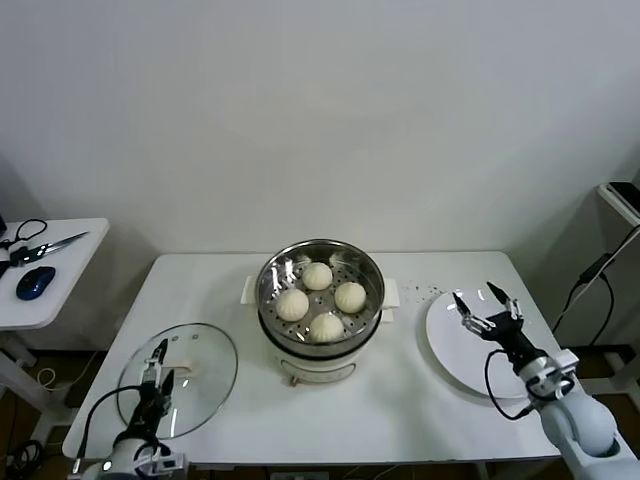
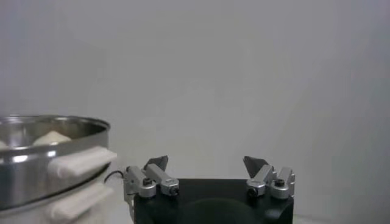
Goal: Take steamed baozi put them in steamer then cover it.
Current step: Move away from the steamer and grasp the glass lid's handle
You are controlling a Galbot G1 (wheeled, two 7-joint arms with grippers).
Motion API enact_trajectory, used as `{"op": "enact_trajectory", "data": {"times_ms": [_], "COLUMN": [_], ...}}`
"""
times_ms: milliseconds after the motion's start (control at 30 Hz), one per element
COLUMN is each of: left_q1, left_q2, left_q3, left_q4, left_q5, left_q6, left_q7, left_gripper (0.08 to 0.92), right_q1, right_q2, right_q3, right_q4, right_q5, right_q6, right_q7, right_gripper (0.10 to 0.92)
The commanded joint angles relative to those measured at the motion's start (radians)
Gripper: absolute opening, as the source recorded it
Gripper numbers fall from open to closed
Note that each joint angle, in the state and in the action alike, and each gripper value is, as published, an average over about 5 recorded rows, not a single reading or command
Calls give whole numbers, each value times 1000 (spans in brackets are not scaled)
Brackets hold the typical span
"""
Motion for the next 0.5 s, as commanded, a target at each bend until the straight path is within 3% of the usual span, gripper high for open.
{"op": "enact_trajectory", "data": {"times_ms": [33,500], "left_q1": [-80,-212], "left_q2": [0,-10], "left_q3": [7,20], "left_q4": [163,299], "left_q5": [123,65], "left_q6": [4,-2], "left_q7": [-33,-130], "left_gripper": [823,823], "right_q1": [-112,-80], "right_q2": [65,60], "right_q3": [102,98], "right_q4": [1,-28], "right_q5": [-43,-69], "right_q6": [-2,-1], "right_q7": [0,-2], "right_gripper": [823,823]}}
